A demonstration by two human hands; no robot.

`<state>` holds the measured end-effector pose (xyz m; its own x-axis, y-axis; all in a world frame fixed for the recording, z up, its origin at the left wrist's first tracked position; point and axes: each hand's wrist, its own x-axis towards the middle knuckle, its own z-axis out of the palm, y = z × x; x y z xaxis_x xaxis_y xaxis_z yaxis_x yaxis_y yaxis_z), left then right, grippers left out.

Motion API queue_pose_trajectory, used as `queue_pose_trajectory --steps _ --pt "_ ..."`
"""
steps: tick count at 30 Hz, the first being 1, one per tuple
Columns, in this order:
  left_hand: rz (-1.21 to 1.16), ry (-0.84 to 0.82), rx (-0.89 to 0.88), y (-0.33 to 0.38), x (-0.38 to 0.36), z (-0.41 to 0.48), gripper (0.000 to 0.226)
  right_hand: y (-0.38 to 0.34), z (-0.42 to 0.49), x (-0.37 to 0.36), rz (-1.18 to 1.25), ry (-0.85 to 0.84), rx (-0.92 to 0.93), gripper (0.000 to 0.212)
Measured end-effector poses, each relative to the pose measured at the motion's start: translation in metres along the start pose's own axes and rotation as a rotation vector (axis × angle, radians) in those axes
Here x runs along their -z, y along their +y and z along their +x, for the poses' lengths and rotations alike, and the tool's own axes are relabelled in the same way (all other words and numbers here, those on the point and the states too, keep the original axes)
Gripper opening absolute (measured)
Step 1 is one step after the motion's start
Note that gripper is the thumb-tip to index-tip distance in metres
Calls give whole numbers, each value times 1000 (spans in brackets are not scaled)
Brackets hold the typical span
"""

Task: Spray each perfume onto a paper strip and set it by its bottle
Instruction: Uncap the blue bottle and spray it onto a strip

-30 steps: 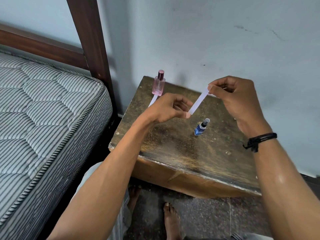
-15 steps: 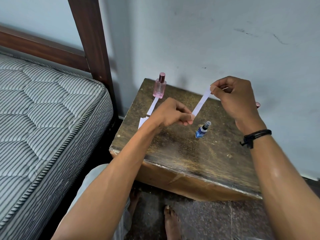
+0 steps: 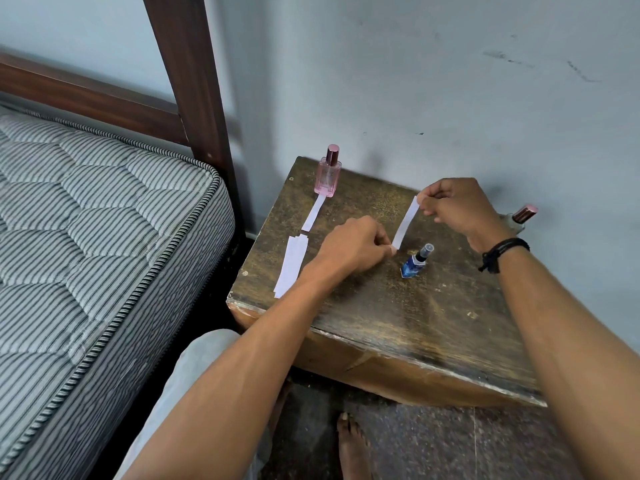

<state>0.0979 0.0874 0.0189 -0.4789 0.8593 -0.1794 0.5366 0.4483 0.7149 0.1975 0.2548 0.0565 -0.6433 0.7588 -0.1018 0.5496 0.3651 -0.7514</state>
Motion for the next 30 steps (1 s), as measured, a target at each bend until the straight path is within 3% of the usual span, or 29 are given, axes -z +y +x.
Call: queue_pose_trajectory --steps 7,12,22,30 --pt "134 26 -85 -4 -3 3 17 17 20 -12 -89 -49 -64 8" --pt "239 -59 -198 -9 -8 7 32 34 26 -18 -104 -41 -56 17" --pt "322 -143 -263 -6 -9 3 45 46 32 -23 -159 14 24 22" --pt "334 -143 -259 -7 -10 3 43 61 25 -35 -114 156 35 5"
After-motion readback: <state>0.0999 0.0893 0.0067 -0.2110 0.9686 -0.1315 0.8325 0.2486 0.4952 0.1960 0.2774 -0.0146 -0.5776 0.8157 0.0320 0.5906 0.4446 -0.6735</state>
